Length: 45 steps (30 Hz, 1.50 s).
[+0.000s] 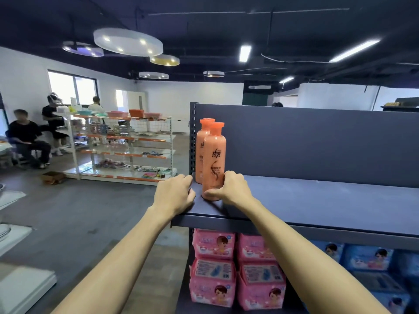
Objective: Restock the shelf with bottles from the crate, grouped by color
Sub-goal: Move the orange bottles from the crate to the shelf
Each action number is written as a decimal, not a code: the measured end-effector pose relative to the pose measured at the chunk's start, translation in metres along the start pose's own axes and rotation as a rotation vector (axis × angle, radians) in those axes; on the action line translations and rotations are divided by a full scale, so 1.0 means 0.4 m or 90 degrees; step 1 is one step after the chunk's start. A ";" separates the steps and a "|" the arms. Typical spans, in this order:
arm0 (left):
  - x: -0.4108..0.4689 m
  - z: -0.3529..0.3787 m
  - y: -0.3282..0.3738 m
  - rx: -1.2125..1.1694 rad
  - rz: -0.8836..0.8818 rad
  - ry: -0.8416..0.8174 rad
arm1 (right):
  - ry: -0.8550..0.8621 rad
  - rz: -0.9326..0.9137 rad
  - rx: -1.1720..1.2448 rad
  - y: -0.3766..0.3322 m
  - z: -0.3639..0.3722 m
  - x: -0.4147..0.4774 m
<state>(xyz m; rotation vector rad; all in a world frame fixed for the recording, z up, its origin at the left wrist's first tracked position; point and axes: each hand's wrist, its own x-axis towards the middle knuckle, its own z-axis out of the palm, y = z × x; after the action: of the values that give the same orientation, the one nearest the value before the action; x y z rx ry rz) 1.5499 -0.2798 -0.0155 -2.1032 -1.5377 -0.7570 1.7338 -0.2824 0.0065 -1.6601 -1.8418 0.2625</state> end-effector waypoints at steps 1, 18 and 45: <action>-0.003 0.004 -0.002 -0.003 -0.002 0.004 | 0.000 0.004 0.000 -0.009 0.007 0.005; -0.008 0.040 0.003 0.019 -0.027 0.034 | 0.033 0.049 0.033 -0.071 0.081 0.063; -0.005 0.024 0.020 0.042 0.024 -0.024 | 0.038 0.023 -0.200 -0.048 0.024 -0.034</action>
<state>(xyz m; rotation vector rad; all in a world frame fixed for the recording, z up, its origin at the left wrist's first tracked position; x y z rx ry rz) 1.5590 -0.2778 -0.0244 -2.1028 -1.5173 -0.6484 1.7124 -0.2962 0.0051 -1.8895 -1.8825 -0.0661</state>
